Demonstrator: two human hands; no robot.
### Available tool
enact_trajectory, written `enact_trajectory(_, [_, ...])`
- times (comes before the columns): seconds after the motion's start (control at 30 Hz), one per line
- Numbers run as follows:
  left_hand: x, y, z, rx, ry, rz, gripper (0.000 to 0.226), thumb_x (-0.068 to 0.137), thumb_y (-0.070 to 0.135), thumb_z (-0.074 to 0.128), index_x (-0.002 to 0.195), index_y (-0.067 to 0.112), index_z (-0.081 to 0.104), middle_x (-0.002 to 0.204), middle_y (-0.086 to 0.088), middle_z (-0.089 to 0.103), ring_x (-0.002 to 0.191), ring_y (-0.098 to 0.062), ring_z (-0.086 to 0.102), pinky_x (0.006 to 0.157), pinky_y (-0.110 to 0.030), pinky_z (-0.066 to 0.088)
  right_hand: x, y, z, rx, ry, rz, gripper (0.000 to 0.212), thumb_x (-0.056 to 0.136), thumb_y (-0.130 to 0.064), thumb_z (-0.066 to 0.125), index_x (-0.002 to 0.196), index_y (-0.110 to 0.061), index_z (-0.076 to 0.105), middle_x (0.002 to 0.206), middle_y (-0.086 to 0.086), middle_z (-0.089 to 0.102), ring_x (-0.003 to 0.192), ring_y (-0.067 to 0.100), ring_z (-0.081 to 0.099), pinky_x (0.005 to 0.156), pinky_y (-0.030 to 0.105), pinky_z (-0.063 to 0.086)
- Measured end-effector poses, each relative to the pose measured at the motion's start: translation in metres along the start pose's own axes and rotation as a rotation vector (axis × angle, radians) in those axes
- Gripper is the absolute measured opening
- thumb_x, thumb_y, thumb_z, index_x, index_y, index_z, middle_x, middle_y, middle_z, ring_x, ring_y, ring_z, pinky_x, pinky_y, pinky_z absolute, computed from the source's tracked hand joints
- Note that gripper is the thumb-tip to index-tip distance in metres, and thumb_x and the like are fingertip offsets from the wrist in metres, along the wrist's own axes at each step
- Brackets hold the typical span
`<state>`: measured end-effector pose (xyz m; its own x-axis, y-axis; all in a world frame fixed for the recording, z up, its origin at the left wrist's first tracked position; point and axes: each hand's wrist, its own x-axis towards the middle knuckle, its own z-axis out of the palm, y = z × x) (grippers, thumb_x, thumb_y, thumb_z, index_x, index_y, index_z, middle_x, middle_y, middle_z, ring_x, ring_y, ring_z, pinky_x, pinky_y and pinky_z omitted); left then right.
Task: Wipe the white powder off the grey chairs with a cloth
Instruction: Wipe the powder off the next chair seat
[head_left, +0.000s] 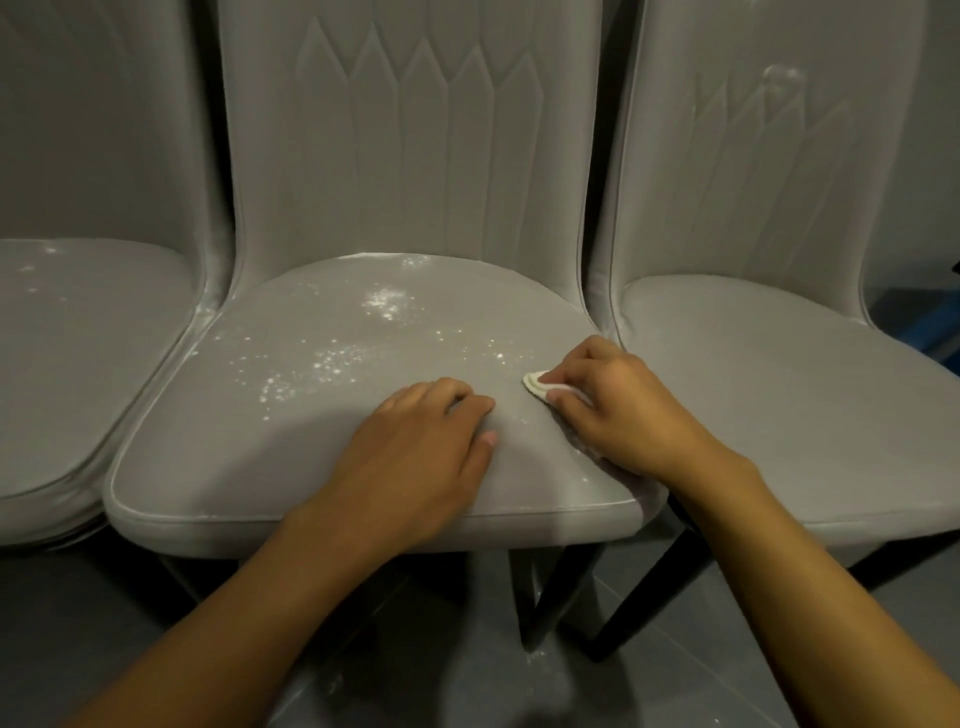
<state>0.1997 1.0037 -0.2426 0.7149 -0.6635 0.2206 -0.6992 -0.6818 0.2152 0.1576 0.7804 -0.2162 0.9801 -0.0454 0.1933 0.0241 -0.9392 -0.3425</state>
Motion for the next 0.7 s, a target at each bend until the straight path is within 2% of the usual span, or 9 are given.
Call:
enact_trajectory(0.1, [-0.004, -0.004, -0.004, -0.017, 0.001, 0.018, 0.042, 0.106, 0.044, 0.036, 0.145, 0.032, 0.048, 0.150, 0.011, 0.046, 0.133, -0.012, 0.045, 0.109, -0.027, 0.034, -0.004, -0.005, -0.012, 0.189, -0.170, -0.079, 0.026, 0.096, -0.032, 0.063, 0.120, -0.026, 0.072, 0.114, -0.014, 0.060, 0.103, 0.004, 0.059, 0.095, 0.022, 0.048])
enact_trajectory(0.17, [-0.005, -0.007, -0.004, -0.036, 0.004, 0.026, 0.044, 0.107, 0.044, 0.035, 0.146, 0.031, 0.049, 0.153, 0.010, 0.044, 0.136, -0.011, 0.043, 0.111, -0.026, 0.031, -0.003, 0.000, -0.018, 0.215, -0.067, -0.040, 0.024, 0.096, -0.028, 0.064, 0.118, -0.025, 0.072, 0.113, -0.010, 0.061, 0.102, 0.005, 0.059, 0.091, 0.021, 0.046])
enact_trajectory(0.23, [-0.007, -0.008, -0.005, -0.035, 0.015, 0.029, 0.048, 0.104, 0.046, 0.031, 0.143, 0.030, 0.053, 0.151, 0.008, 0.048, 0.136, -0.013, 0.045, 0.112, -0.028, 0.034, -0.002, 0.010, -0.017, 0.081, 0.096, 0.042, 0.026, 0.097, -0.030, 0.062, 0.120, -0.023, 0.072, 0.114, -0.007, 0.057, 0.103, 0.012, 0.057, 0.091, 0.023, 0.043])
enact_trajectory(0.3, [-0.009, -0.011, -0.005, -0.027, 0.037, 0.039, 0.051, 0.100, 0.047, 0.031, 0.137, 0.028, 0.060, 0.145, 0.005, 0.054, 0.130, -0.016, 0.051, 0.108, -0.032, 0.040, -0.004, 0.014, -0.012, -0.013, 0.106, 0.051, 0.029, 0.097, -0.032, 0.061, 0.121, -0.021, 0.071, 0.116, -0.004, 0.056, 0.104, 0.016, 0.058, 0.095, 0.028, 0.045])
enact_trajectory(0.4, [-0.010, -0.019, -0.007, -0.017, 0.072, 0.046, 0.050, 0.098, 0.047, 0.032, 0.129, 0.028, 0.065, 0.133, 0.005, 0.060, 0.118, -0.018, 0.057, 0.096, -0.036, 0.048, -0.013, 0.007, -0.007, 0.044, -0.074, -0.075, 0.028, 0.096, -0.034, 0.062, 0.121, -0.024, 0.071, 0.116, -0.011, 0.055, 0.103, 0.006, 0.058, 0.098, 0.030, 0.049])
enact_trajectory(0.5, [-0.009, -0.028, -0.008, 0.009, 0.070, 0.033, 0.046, 0.098, 0.047, 0.032, 0.128, 0.031, 0.064, 0.129, 0.010, 0.059, 0.115, -0.015, 0.055, 0.090, -0.034, 0.047, -0.018, -0.009, -0.016, 0.229, -0.289, -0.227, 0.024, 0.095, -0.030, 0.065, 0.117, -0.028, 0.073, 0.115, -0.014, 0.058, 0.107, 0.006, 0.060, 0.097, 0.022, 0.047])
enact_trajectory(0.53, [-0.008, -0.031, -0.008, 0.015, 0.066, 0.034, 0.046, 0.098, 0.048, 0.032, 0.127, 0.033, 0.064, 0.127, 0.011, 0.059, 0.114, -0.014, 0.055, 0.088, -0.033, 0.047, -0.018, -0.009, -0.020, 0.282, -0.289, -0.219, 0.023, 0.095, -0.028, 0.066, 0.117, -0.028, 0.073, 0.115, -0.013, 0.060, 0.107, 0.006, 0.060, 0.096, 0.020, 0.047])
enact_trajectory(0.63, [-0.011, -0.034, -0.004, -0.004, 0.063, 0.035, 0.048, 0.098, 0.049, 0.029, 0.126, 0.033, 0.064, 0.125, 0.012, 0.060, 0.112, -0.015, 0.055, 0.088, -0.034, 0.047, -0.015, 0.004, -0.025, 0.145, -0.029, -0.072, 0.027, 0.095, -0.033, 0.062, 0.120, -0.026, 0.070, 0.115, -0.011, 0.056, 0.102, 0.005, 0.058, 0.096, 0.025, 0.049])
enact_trajectory(0.7, [-0.014, -0.034, -0.002, -0.012, 0.069, 0.029, 0.049, 0.098, 0.049, 0.029, 0.128, 0.033, 0.064, 0.125, 0.012, 0.061, 0.112, -0.015, 0.055, 0.090, -0.035, 0.048, -0.016, 0.010, -0.018, -0.027, 0.022, -0.023, 0.031, 0.096, -0.035, 0.061, 0.122, -0.023, 0.070, 0.117, -0.008, 0.054, 0.102, 0.010, 0.058, 0.097, 0.031, 0.049])
